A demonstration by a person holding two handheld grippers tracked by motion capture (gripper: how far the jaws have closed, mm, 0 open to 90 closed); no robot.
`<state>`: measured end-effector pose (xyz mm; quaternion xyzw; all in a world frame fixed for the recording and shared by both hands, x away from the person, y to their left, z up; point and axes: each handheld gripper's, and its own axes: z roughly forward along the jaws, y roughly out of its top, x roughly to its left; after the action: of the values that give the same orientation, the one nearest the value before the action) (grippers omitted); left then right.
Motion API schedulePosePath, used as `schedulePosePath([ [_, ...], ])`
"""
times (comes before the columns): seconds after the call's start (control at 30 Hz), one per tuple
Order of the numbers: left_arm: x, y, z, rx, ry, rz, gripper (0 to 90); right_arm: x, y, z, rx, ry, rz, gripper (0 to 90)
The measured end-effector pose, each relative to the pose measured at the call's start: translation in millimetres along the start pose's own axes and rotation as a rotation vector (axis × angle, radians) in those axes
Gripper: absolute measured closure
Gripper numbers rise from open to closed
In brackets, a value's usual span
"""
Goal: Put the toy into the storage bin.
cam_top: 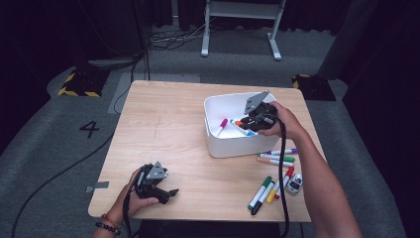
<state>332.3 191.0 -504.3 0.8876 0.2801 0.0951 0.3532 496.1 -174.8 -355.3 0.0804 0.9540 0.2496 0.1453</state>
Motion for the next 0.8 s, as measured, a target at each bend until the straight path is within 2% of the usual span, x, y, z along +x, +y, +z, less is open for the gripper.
schedulePosePath([
  [0.07, 0.0, 0.0, 0.0, 0.0, 0.0, -0.001, 13.4, 1.2, -0.9, 1.7, 0.022, 0.02, -0.006, 74.6],
  [0.2, 0.0, 0.0, 0.0, 0.0, 0.0, 0.0, 13.4, 2.8, -2.5, 3.9, 0.017, 0.051, -0.001, 74.6],
  [0.37, 0.0, 0.0, 0.0, 0.0, 0.0, 0.0, 13.4, 1.6, -4.3, 5.5, 0.027, 0.051, -0.007, 74.6],
  [0.57, 0.0, 0.0, 0.0, 0.0, 0.0, -0.001, 13.4, 2.8, -5.3, 4.9, 0.019, 0.053, 0.021, 74.0],
  [0.63, 0.0, 0.0, -0.1, 0.001, 0.0, 0.0, 13.4, 3.3, -4.7, 5.1, 0.003, 0.033, 0.028, 67.1],
  [0.67, -0.1, 0.0, 0.0, 0.0, -0.001, -0.001, 13.4, 3.3, -4.2, 5.0, -0.008, 0.016, 0.036, 67.1],
  [0.73, 0.0, 0.0, 0.0, 0.001, 0.0, -0.001, 13.4, 5.2, -3.9, 2.5, -0.027, 0.01, 0.044, 67.0],
  [0.77, 0.0, 0.0, 0.0, 0.0, -0.001, -0.001, 13.4, 4.9, -3.9, 0.3, -0.037, 0.002, 0.033, 66.1],
  [0.8, 0.0, 0.0, 0.0, 0.0, -0.001, -0.001, 13.4, 5.6, -4.2, -2.0, -0.054, -0.004, 0.048, 65.6],
])
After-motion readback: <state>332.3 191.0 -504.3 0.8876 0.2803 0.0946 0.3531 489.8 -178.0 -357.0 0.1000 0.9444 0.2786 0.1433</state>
